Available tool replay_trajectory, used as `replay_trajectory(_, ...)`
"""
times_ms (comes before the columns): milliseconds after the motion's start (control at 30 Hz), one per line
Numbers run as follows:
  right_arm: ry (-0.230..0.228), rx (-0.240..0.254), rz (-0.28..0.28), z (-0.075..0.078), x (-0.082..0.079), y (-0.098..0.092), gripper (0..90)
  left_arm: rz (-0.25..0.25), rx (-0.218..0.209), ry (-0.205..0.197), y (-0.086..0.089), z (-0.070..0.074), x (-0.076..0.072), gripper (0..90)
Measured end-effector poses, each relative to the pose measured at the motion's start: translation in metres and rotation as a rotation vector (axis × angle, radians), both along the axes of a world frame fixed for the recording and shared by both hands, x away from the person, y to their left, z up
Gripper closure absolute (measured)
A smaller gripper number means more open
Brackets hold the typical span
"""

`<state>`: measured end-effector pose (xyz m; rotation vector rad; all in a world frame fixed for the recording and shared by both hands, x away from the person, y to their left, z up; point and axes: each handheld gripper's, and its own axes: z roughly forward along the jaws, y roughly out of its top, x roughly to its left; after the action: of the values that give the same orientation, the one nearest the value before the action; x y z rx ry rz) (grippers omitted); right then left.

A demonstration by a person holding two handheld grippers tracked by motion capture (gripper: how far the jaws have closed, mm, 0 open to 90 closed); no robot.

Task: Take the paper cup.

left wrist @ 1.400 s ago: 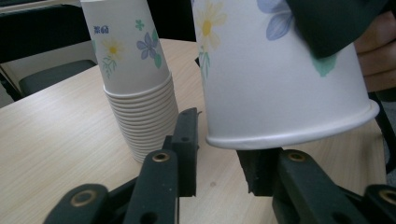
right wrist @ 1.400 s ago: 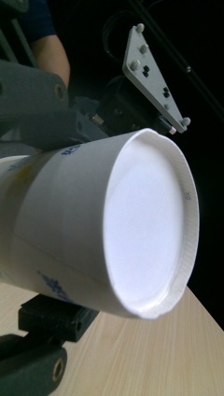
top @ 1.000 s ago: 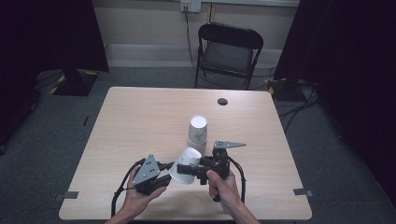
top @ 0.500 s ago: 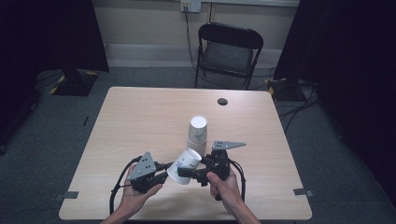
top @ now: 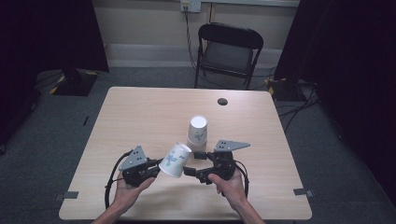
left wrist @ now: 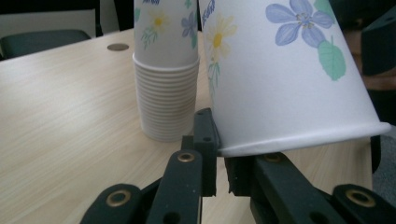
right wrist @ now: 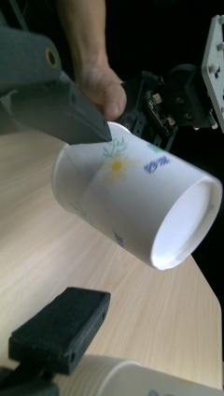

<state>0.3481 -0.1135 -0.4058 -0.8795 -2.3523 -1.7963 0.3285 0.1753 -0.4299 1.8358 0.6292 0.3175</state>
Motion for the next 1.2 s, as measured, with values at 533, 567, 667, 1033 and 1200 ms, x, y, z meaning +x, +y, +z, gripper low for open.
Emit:
replay_trajectory(533,-0.136,-0.119,-0.033,0.011,-0.007,-0.006,27.7,-0.037,0.139,0.087,-0.009,-0.013,0.007,84.6)
replay_trajectory(567,-0.142,-0.114,-0.032,0.013,-0.008,-0.006,28.1,-0.045,0.143,0.095,-0.010,-0.014,0.008,84.6)
replay_trajectory(667,-0.178,-0.115,-0.026,0.018,-0.011,-0.004,30.3,-0.058,0.185,0.129,-0.014,-0.019,0.011,84.6)
replay_trajectory(1033,-0.223,-0.214,0.113,0.013,-0.017,0.021,36.0,-0.075,0.250,0.192,-0.021,-0.027,0.016,84.7)
replay_trajectory(1200,-0.251,-0.285,0.129,0.005,-0.017,0.031,28.8,-0.079,0.248,0.187,-0.022,-0.026,0.014,84.7)
